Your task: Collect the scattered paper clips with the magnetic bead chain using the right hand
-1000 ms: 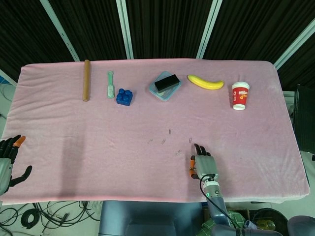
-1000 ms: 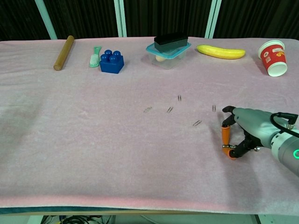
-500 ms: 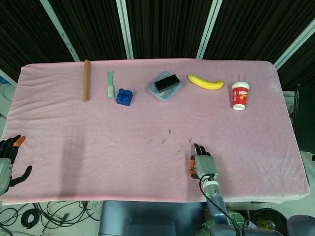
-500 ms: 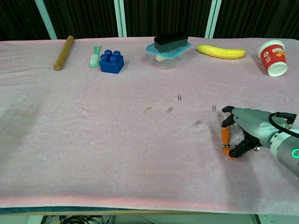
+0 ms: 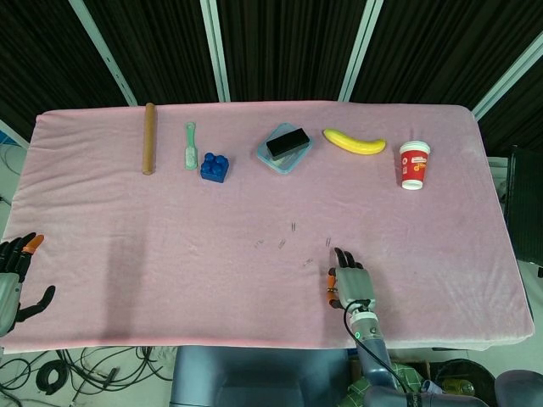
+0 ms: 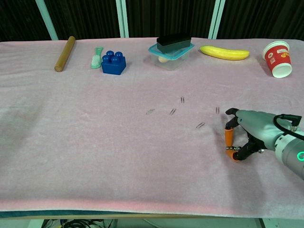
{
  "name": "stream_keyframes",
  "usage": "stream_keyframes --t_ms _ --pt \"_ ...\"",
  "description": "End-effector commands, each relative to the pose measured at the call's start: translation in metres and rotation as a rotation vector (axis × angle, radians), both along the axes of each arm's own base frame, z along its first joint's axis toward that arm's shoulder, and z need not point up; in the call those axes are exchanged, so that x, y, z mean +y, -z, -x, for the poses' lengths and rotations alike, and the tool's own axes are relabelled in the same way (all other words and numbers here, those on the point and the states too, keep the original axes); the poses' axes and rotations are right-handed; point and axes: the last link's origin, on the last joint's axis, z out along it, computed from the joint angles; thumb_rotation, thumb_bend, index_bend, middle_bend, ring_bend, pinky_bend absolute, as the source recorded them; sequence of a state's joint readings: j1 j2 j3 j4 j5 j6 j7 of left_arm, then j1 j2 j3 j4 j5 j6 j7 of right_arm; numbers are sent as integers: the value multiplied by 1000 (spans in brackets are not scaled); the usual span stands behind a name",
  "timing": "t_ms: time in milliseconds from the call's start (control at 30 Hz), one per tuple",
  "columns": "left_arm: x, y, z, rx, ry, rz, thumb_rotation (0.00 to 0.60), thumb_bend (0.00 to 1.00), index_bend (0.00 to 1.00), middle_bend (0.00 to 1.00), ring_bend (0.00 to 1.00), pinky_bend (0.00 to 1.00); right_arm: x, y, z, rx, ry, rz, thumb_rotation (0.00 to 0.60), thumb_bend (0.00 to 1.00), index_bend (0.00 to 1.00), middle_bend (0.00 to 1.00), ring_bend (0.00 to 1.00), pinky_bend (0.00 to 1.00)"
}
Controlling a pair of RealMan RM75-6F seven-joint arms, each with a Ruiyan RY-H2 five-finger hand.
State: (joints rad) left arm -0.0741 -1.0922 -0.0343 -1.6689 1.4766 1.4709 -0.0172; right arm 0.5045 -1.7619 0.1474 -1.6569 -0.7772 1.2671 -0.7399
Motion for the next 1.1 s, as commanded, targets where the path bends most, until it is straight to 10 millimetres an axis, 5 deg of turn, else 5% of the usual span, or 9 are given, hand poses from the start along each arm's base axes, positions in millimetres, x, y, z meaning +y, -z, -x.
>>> stream_keyframes --t_ms 33,567,1100 --pt "0 0 0 -1 0 0 600 345 81 38 0 0 0 0 0 1 1 -1 600 304 548 0 0 202" --pt "0 0 0 -2 -1 1 600 344 81 37 0 0 -2 -4 -3 -25 2 2 600 351 603 0 0 202" --pt "0 0 0 -4 0 0 600 345 81 37 0 0 -20 -52 -38 -323 2 30 600 359 603 0 0 202"
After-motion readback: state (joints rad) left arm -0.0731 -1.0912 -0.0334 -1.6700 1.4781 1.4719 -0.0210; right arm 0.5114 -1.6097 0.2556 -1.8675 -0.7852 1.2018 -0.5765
